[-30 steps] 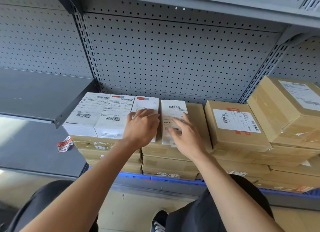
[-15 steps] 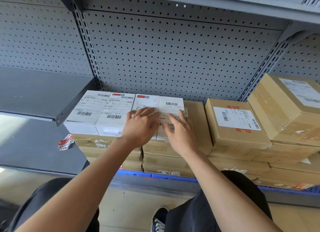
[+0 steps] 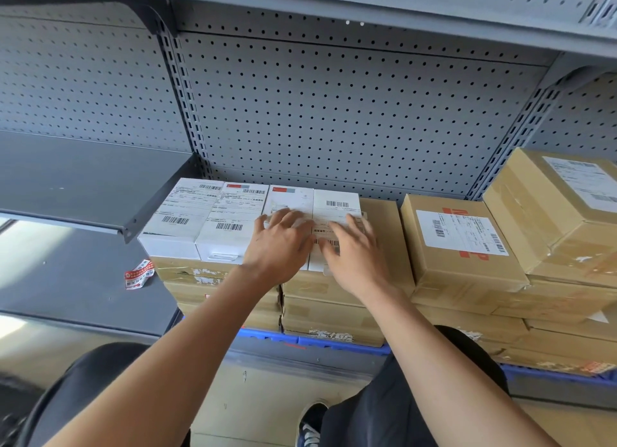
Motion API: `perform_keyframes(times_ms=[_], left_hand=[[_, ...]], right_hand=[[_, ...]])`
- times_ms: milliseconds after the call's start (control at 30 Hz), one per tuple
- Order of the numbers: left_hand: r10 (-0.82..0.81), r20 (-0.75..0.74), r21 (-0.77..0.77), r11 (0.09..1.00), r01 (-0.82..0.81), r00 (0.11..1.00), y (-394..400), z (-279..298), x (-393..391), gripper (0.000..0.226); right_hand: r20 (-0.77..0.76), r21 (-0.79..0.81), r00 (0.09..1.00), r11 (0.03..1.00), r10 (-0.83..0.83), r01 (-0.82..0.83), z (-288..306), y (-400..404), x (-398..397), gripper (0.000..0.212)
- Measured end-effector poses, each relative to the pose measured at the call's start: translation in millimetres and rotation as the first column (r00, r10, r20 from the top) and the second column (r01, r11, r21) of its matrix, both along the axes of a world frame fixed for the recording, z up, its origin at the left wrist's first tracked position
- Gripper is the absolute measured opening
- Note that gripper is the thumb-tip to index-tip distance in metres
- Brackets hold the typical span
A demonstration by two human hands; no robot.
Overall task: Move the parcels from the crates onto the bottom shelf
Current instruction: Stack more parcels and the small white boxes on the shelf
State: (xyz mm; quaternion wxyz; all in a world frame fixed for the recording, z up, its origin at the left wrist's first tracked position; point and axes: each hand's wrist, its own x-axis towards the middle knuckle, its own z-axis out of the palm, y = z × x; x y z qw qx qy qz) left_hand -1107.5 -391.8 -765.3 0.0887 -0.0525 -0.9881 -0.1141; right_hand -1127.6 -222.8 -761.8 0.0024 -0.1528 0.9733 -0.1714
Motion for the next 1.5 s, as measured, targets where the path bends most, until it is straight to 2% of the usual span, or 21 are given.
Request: perform_keyframes(times_ms=[167,400,667,800,967,1167,1367,1500], left_hand=[[0.093,-0.031,-0.043,0.995,-0.095,0.995,-11,8,25,0.039],[0.261,-0.052,-0.026,0.965,-0.262,0.964,-68,23,78,0.041],[0.463,-0.013,-0.037,0.886,-0.463,0.886,-170,36,158,0.045],[0.567,0.009,-0.034,0.823,-0.566,0.824,-226,41,213,0.046],[0.677,0.011,-0.042,0.735,-0.676,0.736,-288,45,294,0.046],[0.804,0.019,0.038,0.594,-0.804,0.595,-346,43,406,0.042],[0.924,0.058,0.104,0.372,-0.922,0.379,-394,24,508,0.037],[0.951,0.144,0.126,0.256,-0.959,0.272,-418,-2,543,0.038]], right_hand=[[-0.067,0.023,0.997,0.999,0.045,-0.043,14,-13,2,0.045],[-0.156,-0.075,0.963,0.970,0.220,-0.233,38,-64,33,0.040],[-0.149,-0.094,0.893,0.893,0.425,-0.441,50,-176,86,0.035],[-0.139,-0.070,0.826,0.827,0.546,-0.558,51,-245,120,0.038],[-0.130,-0.036,0.719,0.722,0.683,-0.691,50,-330,178,0.039],[-0.077,0.018,0.566,0.568,0.821,-0.823,50,-421,264,0.043],[0.034,0.016,0.414,0.414,0.909,-0.910,33,-507,347,0.046],[0.132,0.015,0.357,0.359,0.925,-0.933,4,-546,379,0.047]])
